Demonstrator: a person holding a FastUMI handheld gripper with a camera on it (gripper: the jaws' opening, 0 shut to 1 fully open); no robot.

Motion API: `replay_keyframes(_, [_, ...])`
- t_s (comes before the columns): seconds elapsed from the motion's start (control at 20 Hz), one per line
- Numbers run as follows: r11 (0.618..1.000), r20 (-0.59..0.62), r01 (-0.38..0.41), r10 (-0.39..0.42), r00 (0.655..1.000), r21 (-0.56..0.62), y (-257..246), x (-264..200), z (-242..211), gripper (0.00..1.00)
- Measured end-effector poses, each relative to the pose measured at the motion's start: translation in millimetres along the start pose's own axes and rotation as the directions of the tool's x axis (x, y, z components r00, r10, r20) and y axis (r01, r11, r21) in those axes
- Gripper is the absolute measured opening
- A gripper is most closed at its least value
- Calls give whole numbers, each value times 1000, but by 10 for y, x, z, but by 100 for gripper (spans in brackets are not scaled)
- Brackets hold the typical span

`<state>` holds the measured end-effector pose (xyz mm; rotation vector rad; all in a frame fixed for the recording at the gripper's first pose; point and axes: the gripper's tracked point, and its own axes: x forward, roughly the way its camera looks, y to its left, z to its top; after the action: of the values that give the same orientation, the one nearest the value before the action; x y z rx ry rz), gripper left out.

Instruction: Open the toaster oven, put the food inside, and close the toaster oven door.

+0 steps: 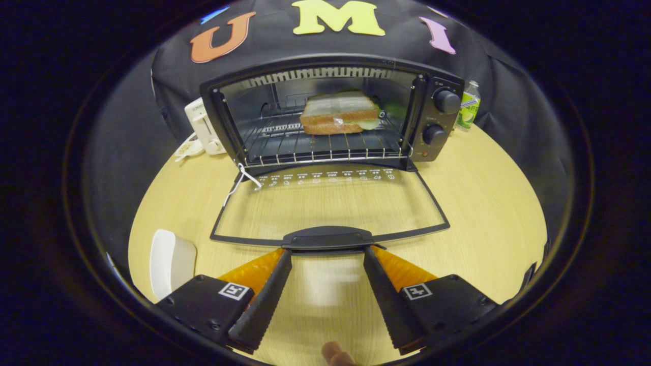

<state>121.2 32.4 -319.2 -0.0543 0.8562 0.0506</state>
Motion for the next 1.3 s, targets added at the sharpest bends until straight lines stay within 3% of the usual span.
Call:
replay_keyframes(0.6, [999, 228, -23, 12, 974, 49, 15, -358, 556, 94])
replay_keyframes(1.1, [1000, 501, 7, -5, 865, -1, 68, -492, 1222, 94])
replay_keyframes(1.3, [1000, 529, -9, -1, 848, 16, 37, -531, 1324, 94])
